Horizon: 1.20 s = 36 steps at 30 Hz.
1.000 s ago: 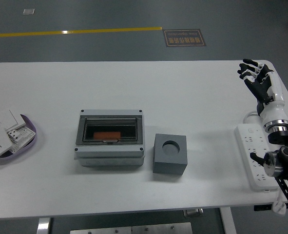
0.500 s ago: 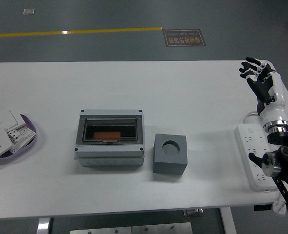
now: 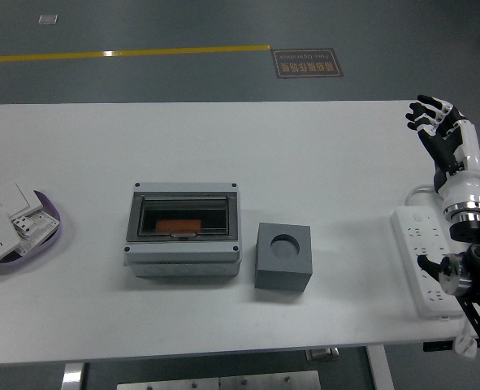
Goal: Pick up the cylinder from the cube,place it in the box,flap close box
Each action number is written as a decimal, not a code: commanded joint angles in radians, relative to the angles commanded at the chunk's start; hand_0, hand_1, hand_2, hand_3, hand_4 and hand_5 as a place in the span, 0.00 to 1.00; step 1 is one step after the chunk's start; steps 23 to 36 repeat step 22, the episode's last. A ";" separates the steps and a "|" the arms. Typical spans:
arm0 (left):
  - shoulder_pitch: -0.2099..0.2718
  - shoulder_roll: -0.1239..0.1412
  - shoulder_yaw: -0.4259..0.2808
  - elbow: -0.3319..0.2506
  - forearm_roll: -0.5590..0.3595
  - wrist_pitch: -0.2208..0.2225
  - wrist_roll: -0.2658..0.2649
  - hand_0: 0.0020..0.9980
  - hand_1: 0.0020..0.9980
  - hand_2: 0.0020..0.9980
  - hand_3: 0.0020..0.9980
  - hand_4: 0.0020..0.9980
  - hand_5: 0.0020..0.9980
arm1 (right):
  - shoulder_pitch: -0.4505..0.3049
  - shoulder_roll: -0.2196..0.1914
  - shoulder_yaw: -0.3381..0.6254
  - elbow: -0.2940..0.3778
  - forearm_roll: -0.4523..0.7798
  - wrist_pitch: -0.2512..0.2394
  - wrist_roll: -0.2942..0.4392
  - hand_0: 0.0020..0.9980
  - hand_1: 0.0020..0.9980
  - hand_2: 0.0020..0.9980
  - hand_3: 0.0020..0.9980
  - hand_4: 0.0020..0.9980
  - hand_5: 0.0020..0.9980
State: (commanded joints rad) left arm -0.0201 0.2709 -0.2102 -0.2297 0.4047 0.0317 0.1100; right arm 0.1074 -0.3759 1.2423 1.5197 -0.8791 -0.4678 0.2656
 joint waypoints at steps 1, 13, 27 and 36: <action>-0.001 0.000 0.000 0.000 0.000 0.000 0.000 0.60 0.63 0.62 0.64 0.70 0.21 | 0.000 0.001 0.000 0.000 0.001 -0.001 0.001 0.71 0.65 0.64 0.66 0.74 0.38; -0.007 -0.006 -0.002 0.000 0.001 0.000 0.000 0.60 0.63 0.62 0.64 0.70 0.21 | -0.001 0.002 -0.004 -0.003 0.003 -0.001 0.002 0.71 0.65 0.64 0.68 0.77 0.36; -0.007 -0.010 0.000 0.000 -0.002 0.000 0.001 0.60 0.63 0.62 0.64 0.70 0.21 | -0.002 0.002 -0.007 -0.004 0.002 -0.001 0.001 0.71 0.65 0.64 0.68 0.77 0.36; -0.007 -0.010 0.000 0.000 -0.002 0.000 0.001 0.60 0.63 0.62 0.64 0.70 0.21 | -0.002 0.002 -0.007 -0.004 0.002 -0.001 0.001 0.71 0.65 0.64 0.68 0.77 0.36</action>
